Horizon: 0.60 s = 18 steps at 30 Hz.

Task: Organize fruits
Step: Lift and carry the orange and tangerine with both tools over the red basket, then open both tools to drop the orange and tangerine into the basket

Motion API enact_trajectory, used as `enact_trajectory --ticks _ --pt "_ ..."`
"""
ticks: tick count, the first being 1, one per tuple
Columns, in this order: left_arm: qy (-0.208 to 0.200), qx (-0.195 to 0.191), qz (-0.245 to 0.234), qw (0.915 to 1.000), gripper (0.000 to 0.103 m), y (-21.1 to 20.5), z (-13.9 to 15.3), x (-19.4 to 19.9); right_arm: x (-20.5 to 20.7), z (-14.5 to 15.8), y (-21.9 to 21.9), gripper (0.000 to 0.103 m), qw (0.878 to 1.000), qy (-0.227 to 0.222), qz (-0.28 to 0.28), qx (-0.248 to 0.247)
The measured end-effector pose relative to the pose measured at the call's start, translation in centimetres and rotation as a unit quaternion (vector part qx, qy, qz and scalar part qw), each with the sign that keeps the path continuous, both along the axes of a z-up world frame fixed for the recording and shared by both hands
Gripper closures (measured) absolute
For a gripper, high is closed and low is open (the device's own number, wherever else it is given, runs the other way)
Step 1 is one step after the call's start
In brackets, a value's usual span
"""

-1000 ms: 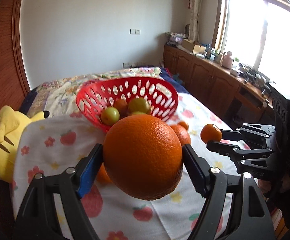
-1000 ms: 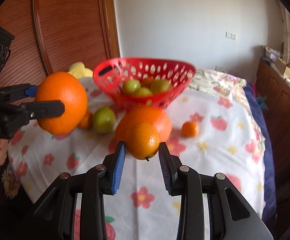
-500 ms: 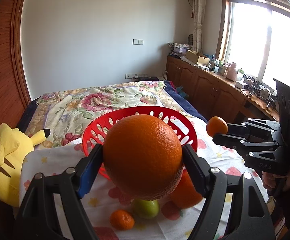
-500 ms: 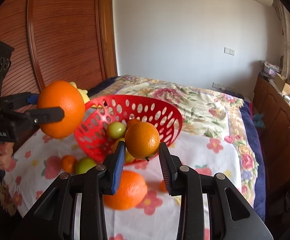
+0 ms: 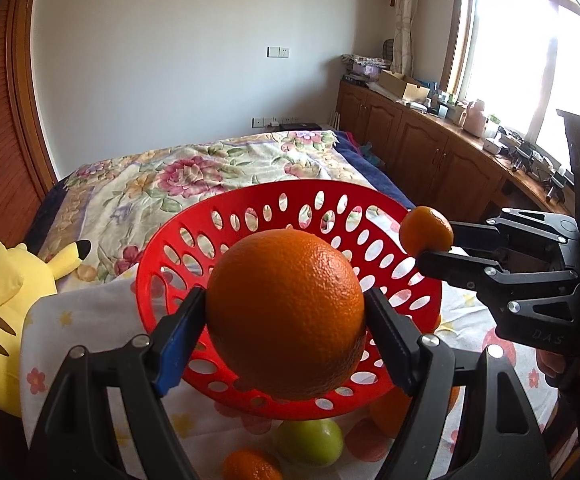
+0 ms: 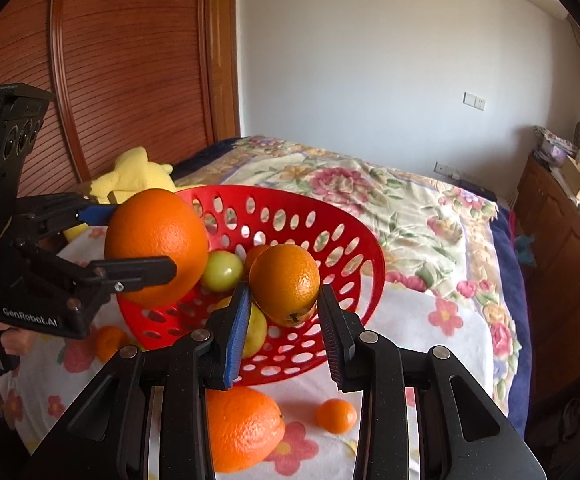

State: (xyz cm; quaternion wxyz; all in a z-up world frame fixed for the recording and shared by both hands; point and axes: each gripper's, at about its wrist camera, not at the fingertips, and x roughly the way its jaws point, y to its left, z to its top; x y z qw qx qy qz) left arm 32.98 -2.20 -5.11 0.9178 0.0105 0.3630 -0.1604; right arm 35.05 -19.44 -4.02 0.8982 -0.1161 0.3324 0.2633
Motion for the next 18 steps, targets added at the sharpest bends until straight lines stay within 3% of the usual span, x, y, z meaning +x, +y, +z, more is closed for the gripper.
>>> enact_trajectory --ticks 13,18 --pt "0.045 0.024 0.002 0.9987 0.024 -1.0 -2.6 1.2 1.7 -2.6 0.9 0.07 0.999 0.035 0.003 -0.012" --pt "0.045 0.057 0.008 0.9973 0.023 -1.6 -3.0 1.3 2.0 -3.1 0.9 0.07 0.999 0.042 0.0 -0.009"
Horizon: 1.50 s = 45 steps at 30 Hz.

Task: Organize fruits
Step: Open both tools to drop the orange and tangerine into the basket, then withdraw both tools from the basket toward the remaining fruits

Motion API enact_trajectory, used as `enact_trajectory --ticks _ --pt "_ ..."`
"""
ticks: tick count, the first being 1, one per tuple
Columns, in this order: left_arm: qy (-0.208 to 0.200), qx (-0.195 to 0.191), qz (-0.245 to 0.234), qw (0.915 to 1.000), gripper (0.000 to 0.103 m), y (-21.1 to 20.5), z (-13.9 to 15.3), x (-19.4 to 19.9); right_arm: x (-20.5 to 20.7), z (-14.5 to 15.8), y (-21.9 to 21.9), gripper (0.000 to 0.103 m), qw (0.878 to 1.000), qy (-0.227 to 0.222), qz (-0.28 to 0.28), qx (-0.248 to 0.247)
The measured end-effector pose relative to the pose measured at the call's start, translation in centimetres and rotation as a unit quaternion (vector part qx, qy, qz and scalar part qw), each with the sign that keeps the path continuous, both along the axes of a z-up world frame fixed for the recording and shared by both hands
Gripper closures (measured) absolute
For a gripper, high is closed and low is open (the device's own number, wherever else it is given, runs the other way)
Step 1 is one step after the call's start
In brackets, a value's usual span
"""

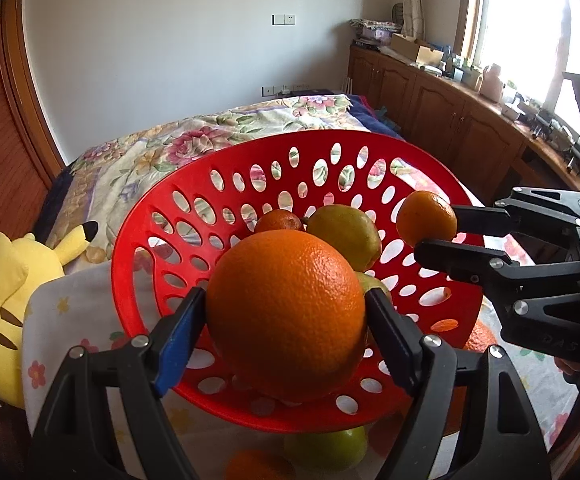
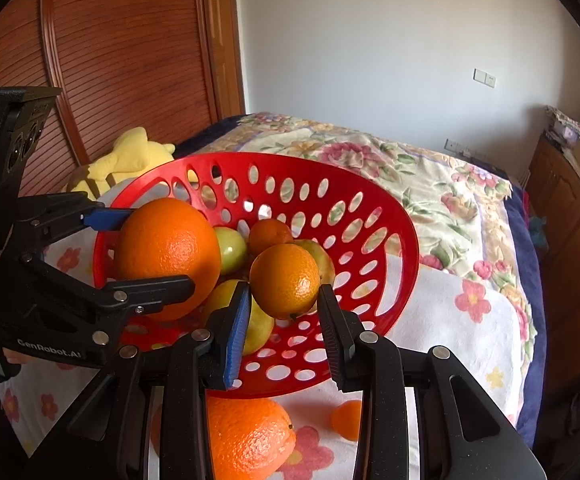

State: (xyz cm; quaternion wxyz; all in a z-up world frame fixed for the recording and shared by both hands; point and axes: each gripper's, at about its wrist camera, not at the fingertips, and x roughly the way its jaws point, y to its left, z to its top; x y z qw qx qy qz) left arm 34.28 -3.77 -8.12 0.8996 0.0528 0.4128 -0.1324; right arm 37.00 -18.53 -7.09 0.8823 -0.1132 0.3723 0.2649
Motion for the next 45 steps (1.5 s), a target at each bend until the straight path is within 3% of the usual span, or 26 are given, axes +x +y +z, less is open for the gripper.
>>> enact_trajectory --ticks 7,17,27,38,45 --pt "-0.027 0.006 0.015 0.9995 0.023 0.4 0.8 0.1 0.1 -0.5 0.0 0.07 1.0 0.002 -0.005 -0.001" --pt "-0.047 -0.039 0.016 0.998 0.023 2.6 3.0 -1.8 0.2 -0.9 0.6 0.069 1.0 0.005 -0.011 0.005" --pt "-0.062 -0.046 0.019 0.9968 0.023 4.1 4.3 -3.9 1.0 -1.2 2.0 0.069 1.0 0.01 -0.012 0.01" --pt "-0.062 -0.054 0.031 0.9962 0.023 6.0 3.9 -5.4 2.2 -1.0 2.8 0.071 1.0 0.021 -0.014 0.011" --pt "-0.056 -0.053 0.038 0.9963 0.023 6.8 2.5 -6.6 -0.4 0.1 1.2 0.069 0.999 0.006 -0.028 0.026"
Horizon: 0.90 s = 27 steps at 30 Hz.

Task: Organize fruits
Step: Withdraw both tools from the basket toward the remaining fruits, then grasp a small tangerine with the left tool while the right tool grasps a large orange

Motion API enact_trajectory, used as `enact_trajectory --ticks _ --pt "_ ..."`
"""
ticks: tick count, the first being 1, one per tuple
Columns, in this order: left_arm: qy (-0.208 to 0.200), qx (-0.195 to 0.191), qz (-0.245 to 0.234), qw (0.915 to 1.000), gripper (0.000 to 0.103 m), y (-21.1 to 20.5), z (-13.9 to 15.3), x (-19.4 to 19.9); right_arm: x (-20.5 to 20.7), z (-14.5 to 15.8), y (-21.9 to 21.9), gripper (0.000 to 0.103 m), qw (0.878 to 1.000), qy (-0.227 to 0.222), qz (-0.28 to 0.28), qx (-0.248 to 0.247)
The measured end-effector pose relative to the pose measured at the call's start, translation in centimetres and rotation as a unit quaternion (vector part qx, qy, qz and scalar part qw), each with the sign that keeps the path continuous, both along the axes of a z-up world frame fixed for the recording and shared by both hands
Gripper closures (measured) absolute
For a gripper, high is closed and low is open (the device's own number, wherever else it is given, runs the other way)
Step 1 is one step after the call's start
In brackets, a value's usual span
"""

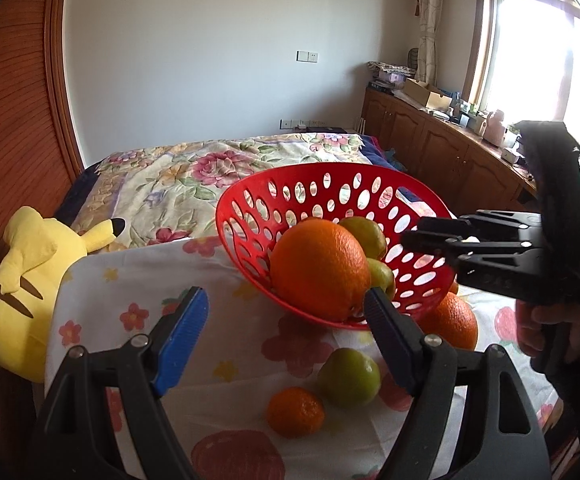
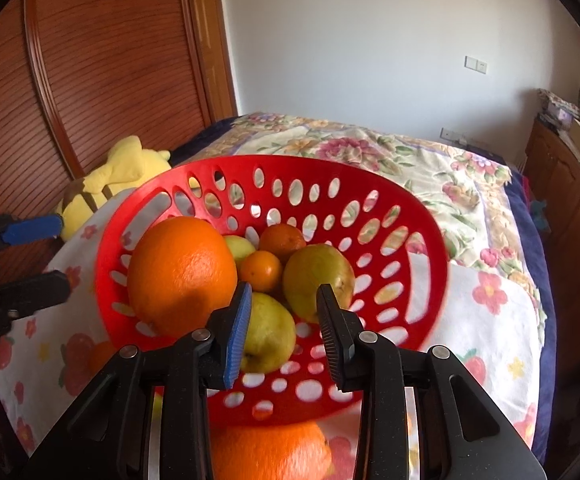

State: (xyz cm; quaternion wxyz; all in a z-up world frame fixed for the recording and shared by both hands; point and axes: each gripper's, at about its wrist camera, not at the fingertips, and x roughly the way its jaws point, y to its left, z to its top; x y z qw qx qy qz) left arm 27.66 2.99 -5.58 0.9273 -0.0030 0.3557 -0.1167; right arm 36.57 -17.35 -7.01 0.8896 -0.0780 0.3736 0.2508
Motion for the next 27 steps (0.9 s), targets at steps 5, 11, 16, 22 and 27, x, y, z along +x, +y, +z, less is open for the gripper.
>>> enact_trajectory --ticks 5,11,16,22,27 --pt "0.003 -0.005 0.001 1.0 0.023 0.2 -0.5 -1.3 -3.1 0.9 -1.2 0.068 1.0 -0.021 -0.004 0.003" --pt "0.001 -0.001 0.005 1.0 0.023 0.9 -1.3 -3.3 -6.1 0.4 -2.6 0.051 1.0 -0.009 -0.015 0.018" --pt "0.007 0.002 0.01 0.9999 0.023 1.5 -2.4 -4.7 -7.1 -1.0 -2.9 0.042 1.0 0.006 -0.027 0.015" --pt "0.01 0.007 0.011 0.9999 0.023 1.6 -4.0 -5.5 -7.7 -2.2 -3.1 0.033 0.999 0.013 -0.035 0.013" --pt "0.005 0.02 0.008 0.9997 0.023 0.9 -5.8 -5.9 -7.9 -3.0 -2.7 0.021 0.999 0.014 -0.035 0.007"
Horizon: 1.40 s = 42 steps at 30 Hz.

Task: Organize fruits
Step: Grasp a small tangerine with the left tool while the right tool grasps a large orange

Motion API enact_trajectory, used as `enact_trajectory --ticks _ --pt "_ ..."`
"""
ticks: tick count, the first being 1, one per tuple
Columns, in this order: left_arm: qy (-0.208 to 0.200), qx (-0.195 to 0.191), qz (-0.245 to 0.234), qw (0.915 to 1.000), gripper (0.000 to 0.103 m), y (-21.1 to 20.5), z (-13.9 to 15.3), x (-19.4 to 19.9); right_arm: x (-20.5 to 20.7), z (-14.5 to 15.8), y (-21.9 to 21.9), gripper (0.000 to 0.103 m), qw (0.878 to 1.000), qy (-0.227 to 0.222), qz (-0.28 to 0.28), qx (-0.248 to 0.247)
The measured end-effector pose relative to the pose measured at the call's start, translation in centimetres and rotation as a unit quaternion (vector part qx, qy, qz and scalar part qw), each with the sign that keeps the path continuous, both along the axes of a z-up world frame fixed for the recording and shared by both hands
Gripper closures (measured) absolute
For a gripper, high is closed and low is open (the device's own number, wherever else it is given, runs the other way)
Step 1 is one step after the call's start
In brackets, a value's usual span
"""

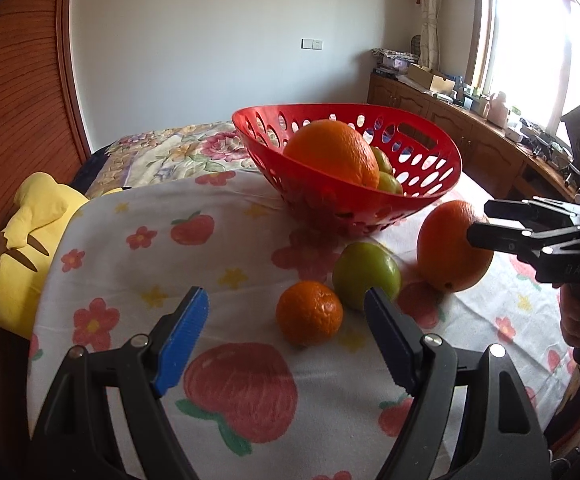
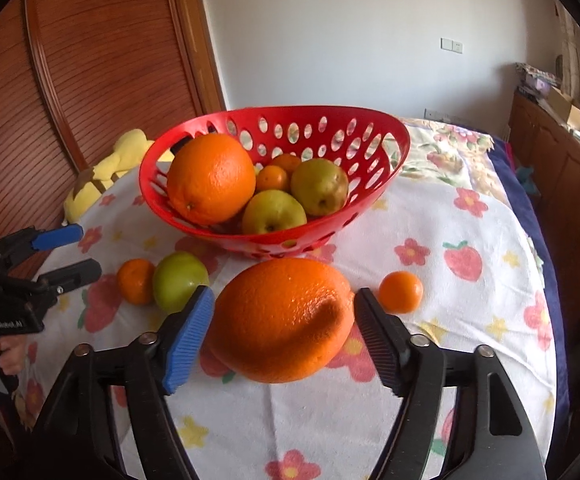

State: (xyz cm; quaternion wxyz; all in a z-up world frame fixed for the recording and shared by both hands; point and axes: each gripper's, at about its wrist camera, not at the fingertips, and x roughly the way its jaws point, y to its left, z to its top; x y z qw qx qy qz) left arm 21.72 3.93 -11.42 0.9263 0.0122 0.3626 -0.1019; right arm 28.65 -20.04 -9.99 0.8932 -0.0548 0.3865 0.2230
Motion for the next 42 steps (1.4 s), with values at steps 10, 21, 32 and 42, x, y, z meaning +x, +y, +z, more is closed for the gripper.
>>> enact_trajectory --ticks 10,21,32,42 --pt "0.009 0.015 -0.004 0.9998 0.023 -1.0 -1.9 0.0 0.5 -1.2 0.0 0.014 1.0 0.009 -0.003 0.006" --pt "0.014 0.013 0.004 0.9998 0.023 -1.2 -2.0 0.3 0.7 -2.4 0.6 0.01 0.999 0.029 0.007 0.015" --pt "0.031 0.018 0.002 0.9993 0.023 -1.7 -2.2 1.4 1.5 -3.7 1.7 0.006 0.999 0.044 0.011 -0.007" --pt "0.066 0.014 -0.013 0.9977 0.024 -1.9 -3.3 2.7 1.8 -4.8 0.7 0.008 0.998 0.062 0.002 0.016"
